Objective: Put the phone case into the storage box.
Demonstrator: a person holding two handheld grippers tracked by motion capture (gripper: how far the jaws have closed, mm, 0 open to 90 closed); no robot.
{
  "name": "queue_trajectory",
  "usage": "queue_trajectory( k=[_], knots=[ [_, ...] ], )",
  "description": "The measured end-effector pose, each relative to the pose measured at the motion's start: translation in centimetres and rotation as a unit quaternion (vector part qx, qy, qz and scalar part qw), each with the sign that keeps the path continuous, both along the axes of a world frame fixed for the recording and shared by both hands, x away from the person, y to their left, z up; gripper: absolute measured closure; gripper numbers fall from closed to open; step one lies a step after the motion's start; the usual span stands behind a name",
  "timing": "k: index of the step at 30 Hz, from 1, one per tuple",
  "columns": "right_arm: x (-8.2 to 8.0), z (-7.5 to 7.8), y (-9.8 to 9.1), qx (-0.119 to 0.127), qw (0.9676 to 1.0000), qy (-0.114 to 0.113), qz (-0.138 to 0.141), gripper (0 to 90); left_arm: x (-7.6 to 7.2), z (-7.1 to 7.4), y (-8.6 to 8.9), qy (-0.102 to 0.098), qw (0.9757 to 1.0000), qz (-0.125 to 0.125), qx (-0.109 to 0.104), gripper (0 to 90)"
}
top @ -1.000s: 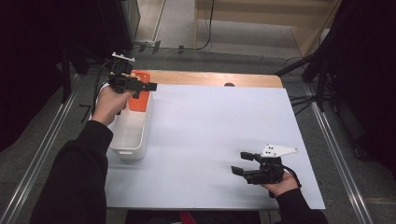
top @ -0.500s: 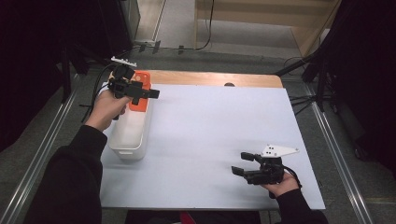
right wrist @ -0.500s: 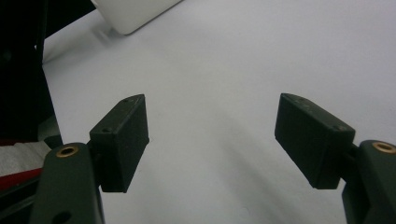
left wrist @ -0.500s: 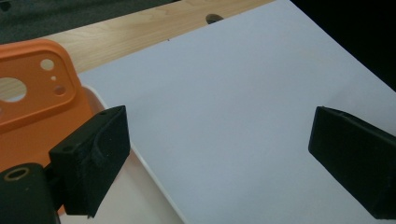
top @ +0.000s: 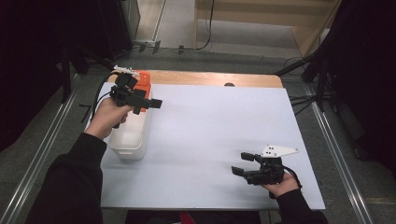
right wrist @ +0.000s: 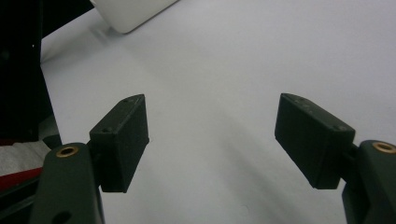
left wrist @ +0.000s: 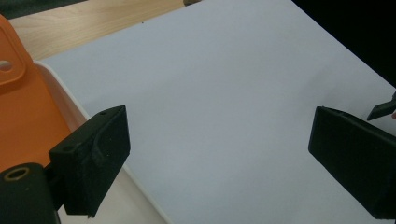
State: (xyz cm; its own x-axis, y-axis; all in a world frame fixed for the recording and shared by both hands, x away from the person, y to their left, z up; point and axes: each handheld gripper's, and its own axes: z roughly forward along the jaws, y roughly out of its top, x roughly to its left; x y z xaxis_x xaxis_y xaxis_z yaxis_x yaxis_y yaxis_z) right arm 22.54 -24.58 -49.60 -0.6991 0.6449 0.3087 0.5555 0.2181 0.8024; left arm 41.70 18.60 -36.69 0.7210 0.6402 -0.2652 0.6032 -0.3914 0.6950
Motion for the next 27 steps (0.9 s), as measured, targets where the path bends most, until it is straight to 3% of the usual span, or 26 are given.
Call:
queue_trajectory(
  k=[15, 27],
  knots=[
    [0.0, 0.0, -0.1, 0.001, 1.0, 0.001, -0.003, 24.5, -2.4, -0.7, 0.0, -0.007, 0.9999, -0.013, 0.0, 5.8],
    [0.1, 0.0, -0.1, 0.0, 1.0, 0.001, -0.005, 24.5, -4.9, -1.4, -0.8, -0.016, 0.9989, -0.044, -0.007, 5.8]
  ],
)
